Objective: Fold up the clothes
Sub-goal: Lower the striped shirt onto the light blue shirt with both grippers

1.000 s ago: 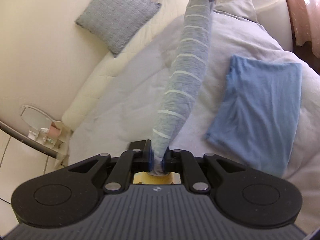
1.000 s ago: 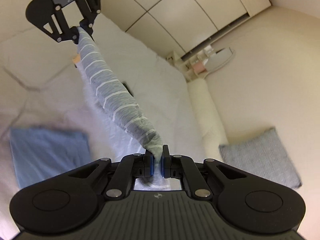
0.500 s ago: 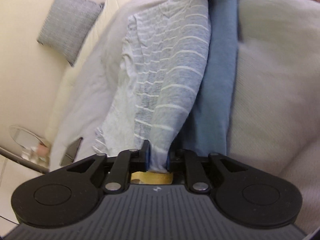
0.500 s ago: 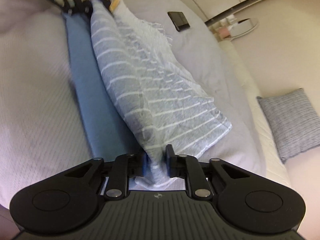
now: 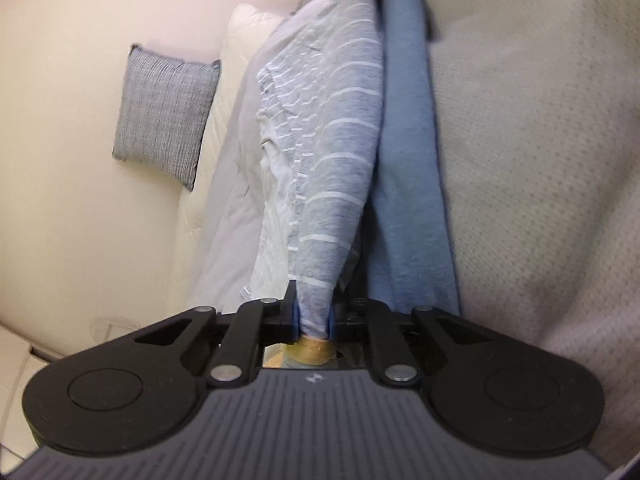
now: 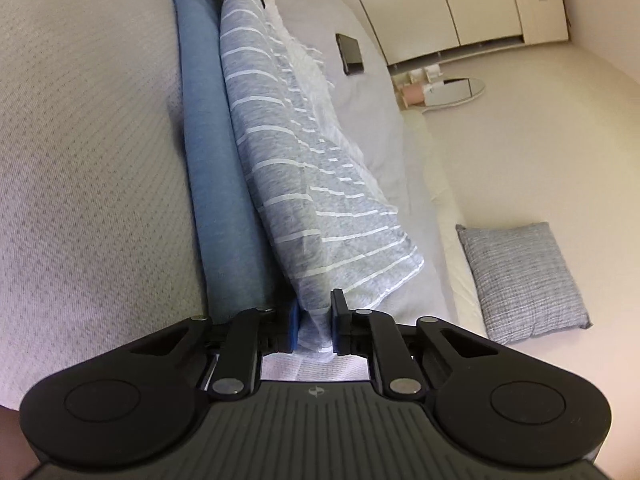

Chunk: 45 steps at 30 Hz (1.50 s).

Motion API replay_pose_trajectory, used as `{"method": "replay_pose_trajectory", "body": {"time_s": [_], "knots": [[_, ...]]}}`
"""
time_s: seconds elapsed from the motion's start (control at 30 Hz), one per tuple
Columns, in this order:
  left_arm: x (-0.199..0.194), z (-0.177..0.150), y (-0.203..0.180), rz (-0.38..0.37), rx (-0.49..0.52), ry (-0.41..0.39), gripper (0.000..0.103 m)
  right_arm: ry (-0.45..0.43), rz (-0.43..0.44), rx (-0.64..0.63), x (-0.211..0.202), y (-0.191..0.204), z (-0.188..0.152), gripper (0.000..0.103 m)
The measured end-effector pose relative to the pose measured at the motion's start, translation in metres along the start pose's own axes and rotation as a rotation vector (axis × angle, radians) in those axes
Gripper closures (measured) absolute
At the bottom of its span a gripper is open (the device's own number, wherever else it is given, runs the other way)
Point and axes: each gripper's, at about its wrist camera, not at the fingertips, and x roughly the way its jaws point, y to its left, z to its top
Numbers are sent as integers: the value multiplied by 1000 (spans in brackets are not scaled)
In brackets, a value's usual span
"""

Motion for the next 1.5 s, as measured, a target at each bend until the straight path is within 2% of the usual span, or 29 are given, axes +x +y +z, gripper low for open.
{"method": "replay_pose_trajectory", "body": {"time_s": [0.13,0.17,0.23,0.37,0.47,0.5,0.57,0.67,0.77,0.87,1.0,1.2,1.33,1.43,1.5], "knots": [[-3,0,11,-17,-110,-4,93,-16,-46,-141,2,10,-3,90],[-4,1,10,-14,-107,-5,93,-13,-51,-161,3,13,-5,85],[-6,3,8,-8,-99,-7,93,-6,-60,-199,4,18,-10,83],[-8,2,2,7,-80,-11,93,14,-63,-118,6,12,-12,84],[-15,-2,-2,16,-82,-12,93,17,-54,-77,9,6,-11,99],[-15,-2,-2,19,-82,-13,93,15,-53,-52,9,4,-11,100],[-16,-2,-1,21,-87,-15,94,12,-52,-19,8,-1,-9,100],[-15,-2,0,23,-80,-17,94,29,-65,-34,5,0,-6,100],[-15,-3,0,26,-78,-19,93,29,-99,-80,-1,5,-4,93],[-22,-4,-2,28,-78,-11,93,27,-99,-103,-5,10,-2,91],[-27,-1,6,11,-96,2,94,22,-49,-75,-9,6,2,102],[-52,5,15,42,-125,30,97,-6,-90,28,-26,-14,11,102],[-52,7,-7,-9,-89,87,96,-2,-62,11,-27,-1,5,102],[-49,8,-11,-5,-73,110,94,9,-48,22,-27,4,3,102],[-49,10,-11,5,-69,125,88,12,-58,29,-29,6,2,99]]}}
